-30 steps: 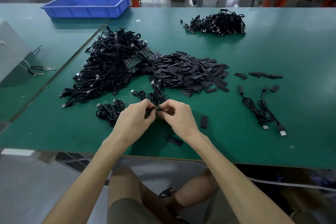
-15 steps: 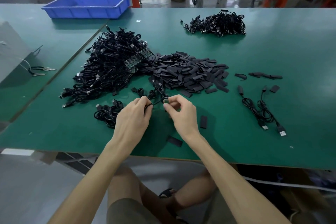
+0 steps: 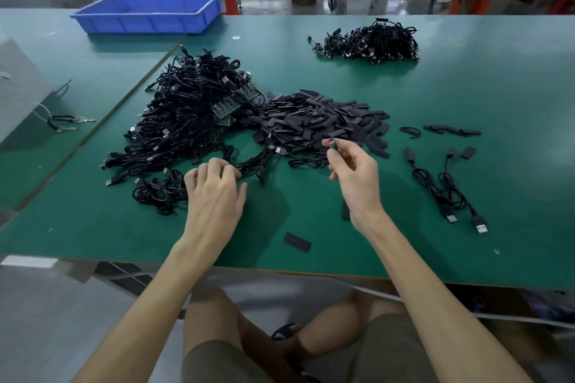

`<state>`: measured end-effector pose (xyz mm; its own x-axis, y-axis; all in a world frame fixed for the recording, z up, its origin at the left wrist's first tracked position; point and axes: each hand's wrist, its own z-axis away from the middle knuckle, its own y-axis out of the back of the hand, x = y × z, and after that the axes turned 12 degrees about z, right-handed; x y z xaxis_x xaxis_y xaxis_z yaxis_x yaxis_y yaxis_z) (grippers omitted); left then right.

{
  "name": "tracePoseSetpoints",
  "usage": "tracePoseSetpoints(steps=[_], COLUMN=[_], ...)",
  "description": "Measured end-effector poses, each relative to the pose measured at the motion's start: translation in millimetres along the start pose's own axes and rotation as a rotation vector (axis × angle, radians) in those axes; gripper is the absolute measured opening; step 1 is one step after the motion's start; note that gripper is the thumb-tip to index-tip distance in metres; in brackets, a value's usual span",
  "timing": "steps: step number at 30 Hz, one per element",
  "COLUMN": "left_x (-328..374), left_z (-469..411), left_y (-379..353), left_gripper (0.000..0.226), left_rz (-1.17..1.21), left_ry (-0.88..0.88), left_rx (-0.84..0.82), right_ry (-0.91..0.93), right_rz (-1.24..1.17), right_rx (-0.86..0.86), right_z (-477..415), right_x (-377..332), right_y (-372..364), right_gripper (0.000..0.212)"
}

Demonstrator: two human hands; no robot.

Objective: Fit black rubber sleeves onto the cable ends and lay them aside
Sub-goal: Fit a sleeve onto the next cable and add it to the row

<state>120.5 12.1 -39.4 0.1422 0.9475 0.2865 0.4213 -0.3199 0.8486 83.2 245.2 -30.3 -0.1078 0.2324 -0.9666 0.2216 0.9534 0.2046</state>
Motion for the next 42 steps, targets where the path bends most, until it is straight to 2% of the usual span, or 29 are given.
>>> tracePoseSetpoints(steps=[2,3,6,8,10,16,18,21,25,30,37,42], left_x=[13,21,39,48,50,53,53,54,58,49,46,56], left_z=[1,-1,-6,-5,-3,-2,0,1,-1,-5,-11,-17], left_y=[3,5,9,7,3,-4,-4,-8,-18,-31,-36,-40], left_gripper=[0.023,0.022,0.021,0.026,0.026,0.019,0.02,0.014,0.008,0.013,0.017,0.018], left_rz=[0.094,0.194,0.482,0.486,0.442,0.394,0.552,0.917,1.178,1.344,1.684,1.638], left_ry=[-0.082,-0.12,-0.14,-0.159,-0.173,-0.177,-0.052,0.158,0.215,0.355,0.457,0.462], left_rx=[-0.029,-0.106,-0.53,-0.736,-0.797,-0.786,-0.75,-0.638,-0.492,-0.416,-0.351,-0.367], right_ry=[0.046,0.067,0.102,0.117,0.142,0.195,0.196,0.131,-0.02,-0.129,-0.132,-0.075], right_rz=[0.037,0.045,0.05,0.027,0.008,-0.039,-0.102,-0.198,-0.274,-0.321,-0.238,-0.133], right_rx=[-0.008,-0.007,0.001,0.014,0.023,0.1,0.132,0.167,0.204,0.148,0.012,-0.034], right_z=[-2,-2,-3,-3,-4,-9,-10,-13,-14,-9,-3,-3], right_x=[4,6,8,9,9,8,8,12,22,28,33,35], right_y=[8,11,23,32,41,55,57,55,49,46,38,32], right_gripper=[0.024,0.028,0.033,0.032,0.031,0.027,0.025,0.018,0.006,0.01,0.016,0.015])
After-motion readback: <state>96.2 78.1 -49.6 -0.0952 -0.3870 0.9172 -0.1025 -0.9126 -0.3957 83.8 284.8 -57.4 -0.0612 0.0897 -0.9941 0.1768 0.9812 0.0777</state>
